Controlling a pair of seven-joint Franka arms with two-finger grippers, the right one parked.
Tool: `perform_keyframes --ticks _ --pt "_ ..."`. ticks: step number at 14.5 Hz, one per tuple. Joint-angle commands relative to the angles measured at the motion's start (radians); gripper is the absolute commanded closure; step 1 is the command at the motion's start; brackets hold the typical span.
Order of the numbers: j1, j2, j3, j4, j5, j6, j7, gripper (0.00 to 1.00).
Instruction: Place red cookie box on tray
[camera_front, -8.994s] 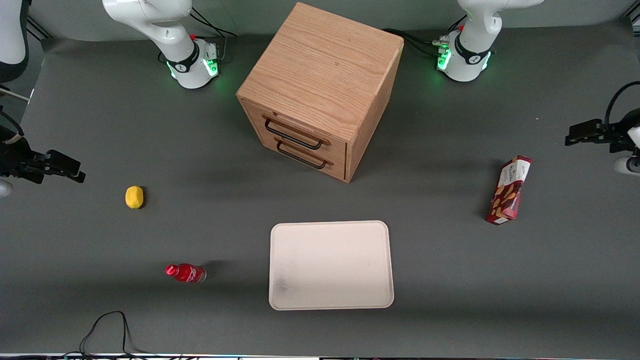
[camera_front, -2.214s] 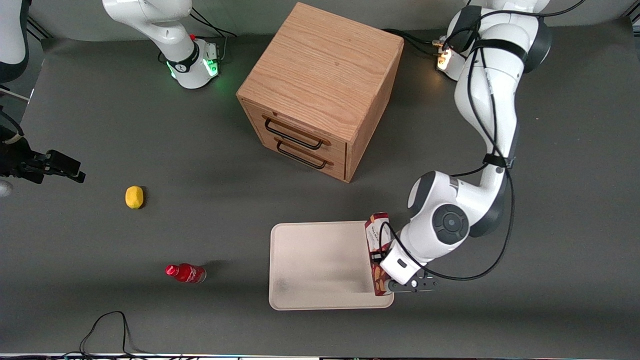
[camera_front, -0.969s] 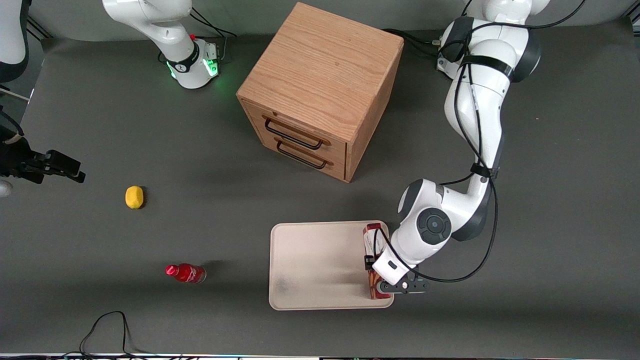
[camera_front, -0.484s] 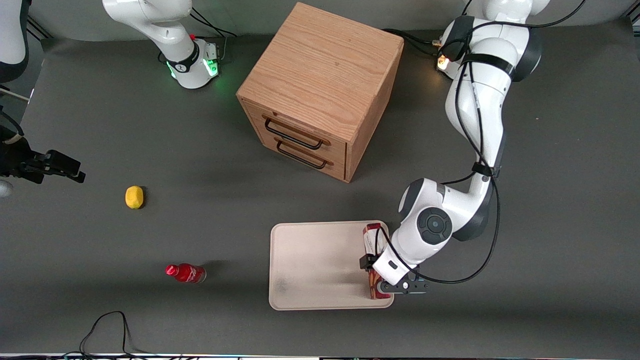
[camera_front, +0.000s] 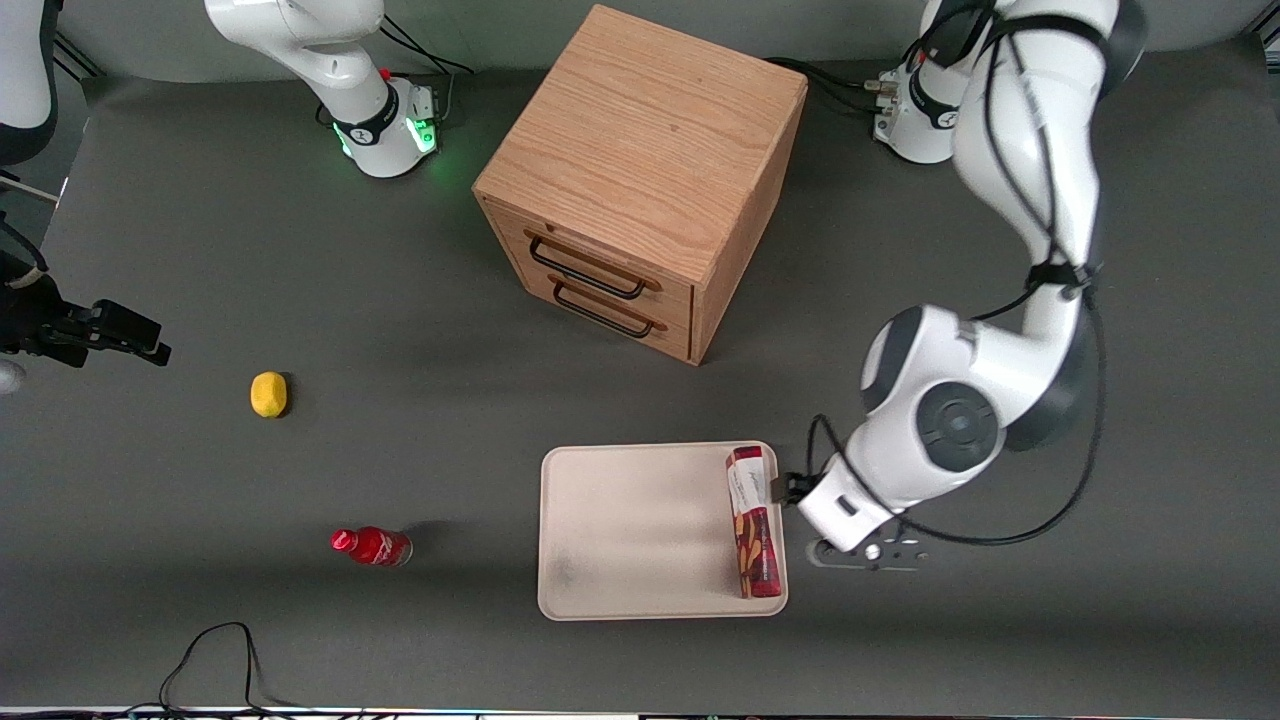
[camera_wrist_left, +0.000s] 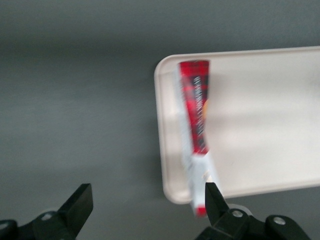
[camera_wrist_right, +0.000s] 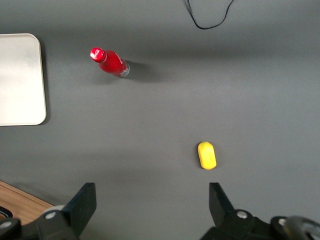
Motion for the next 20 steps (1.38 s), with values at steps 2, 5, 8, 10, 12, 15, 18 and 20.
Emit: perform_keyframes --ticks 2,5,8,10,12,15,18,20 --pt "0.092 -0.369 -0.001 -0.442 -0.004 0.005 0.137 0.00" --pt "0.194 -0.564 0.002 -0.619 -0.004 -0.044 0.244 0.00" --pt "0.298 -0.676 0.003 -0.645 0.004 -0.191 0.293 0.00" --pt "0.346 -0.733 0.006 -0.656 0.012 -0.256 0.302 0.00" --pt "0.379 -0.771 0.015 -0.658 0.021 -0.313 0.301 0.00" --pt "0.399 -0.797 0.014 -0.644 0.061 -0.379 0.276 0.00" --pt "0.422 -0.793 -0.005 -0.609 0.061 -0.405 0.232 0.00" --pt "0.387 -0.790 0.018 -0.595 0.059 -0.413 0.230 0.00"
